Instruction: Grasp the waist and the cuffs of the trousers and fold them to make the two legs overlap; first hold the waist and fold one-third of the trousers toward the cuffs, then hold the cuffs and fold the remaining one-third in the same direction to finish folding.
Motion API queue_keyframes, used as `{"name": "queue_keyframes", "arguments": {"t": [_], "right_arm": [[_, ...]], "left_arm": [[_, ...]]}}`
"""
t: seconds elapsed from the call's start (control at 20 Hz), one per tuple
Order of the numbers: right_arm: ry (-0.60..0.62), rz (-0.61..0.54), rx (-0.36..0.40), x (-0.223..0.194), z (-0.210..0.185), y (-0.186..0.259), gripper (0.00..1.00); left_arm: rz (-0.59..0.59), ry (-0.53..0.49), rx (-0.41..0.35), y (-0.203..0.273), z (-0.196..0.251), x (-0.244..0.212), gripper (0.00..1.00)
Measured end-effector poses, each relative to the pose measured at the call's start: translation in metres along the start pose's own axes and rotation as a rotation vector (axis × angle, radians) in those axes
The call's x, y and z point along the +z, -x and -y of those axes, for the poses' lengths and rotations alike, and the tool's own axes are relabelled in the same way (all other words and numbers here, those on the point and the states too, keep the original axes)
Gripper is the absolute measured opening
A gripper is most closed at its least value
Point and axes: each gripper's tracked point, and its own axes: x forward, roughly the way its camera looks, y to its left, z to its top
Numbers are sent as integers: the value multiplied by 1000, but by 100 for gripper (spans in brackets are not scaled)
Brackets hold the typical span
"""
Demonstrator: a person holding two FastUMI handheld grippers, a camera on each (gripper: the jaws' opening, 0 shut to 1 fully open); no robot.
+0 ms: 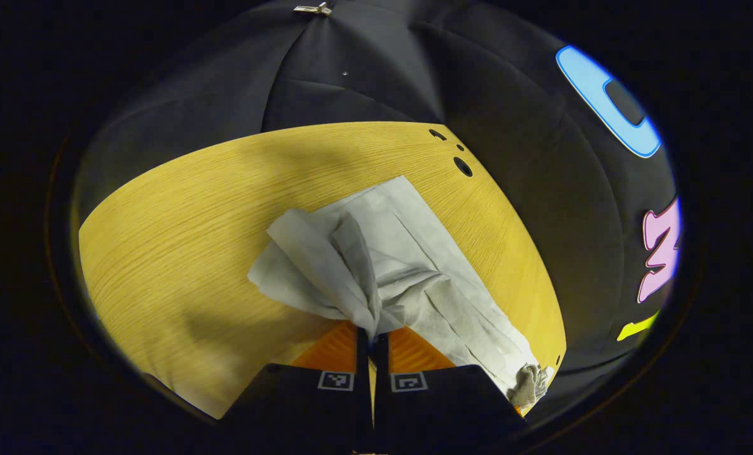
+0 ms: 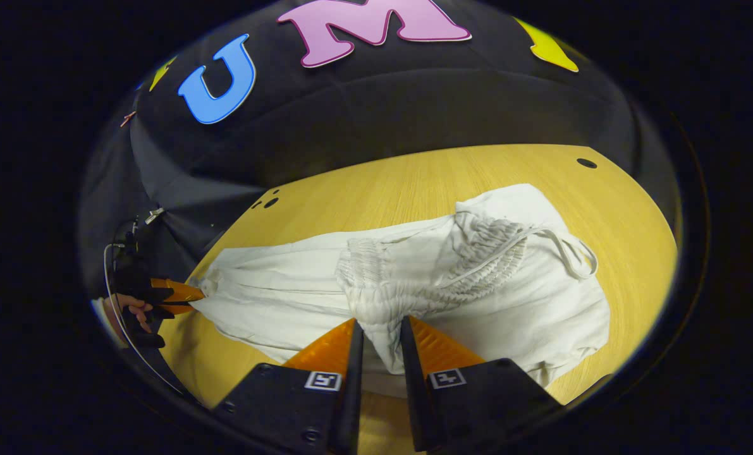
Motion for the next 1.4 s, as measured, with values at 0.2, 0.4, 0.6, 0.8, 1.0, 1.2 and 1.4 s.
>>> {"name": "queue_keyframes", "arguments": {"t": [0.2,0.4,0.6,0.8,1.0,1.2,1.4], "right_arm": [[-44,41,51,11,-11,10,51],[20,31,113,7,-14,20,59],[10,19,170,4,-21,38,53],[-58,56,139,16,0,59,63],[-121,73,62,20,44,78,63],[-157,87,3,20,80,102,64],[-242,104,-33,21,111,122,63]], "left_arm": [[-3,0,-2,0,-1,0,7],[4,13,-5,1,-1,2,7],[15,136,-62,2,-1,4,7],[46,252,-130,8,4,17,6],[156,208,-250,30,42,41,6],[241,69,-382,57,108,52,6],[290,-149,-451,73,173,37,6]]}}
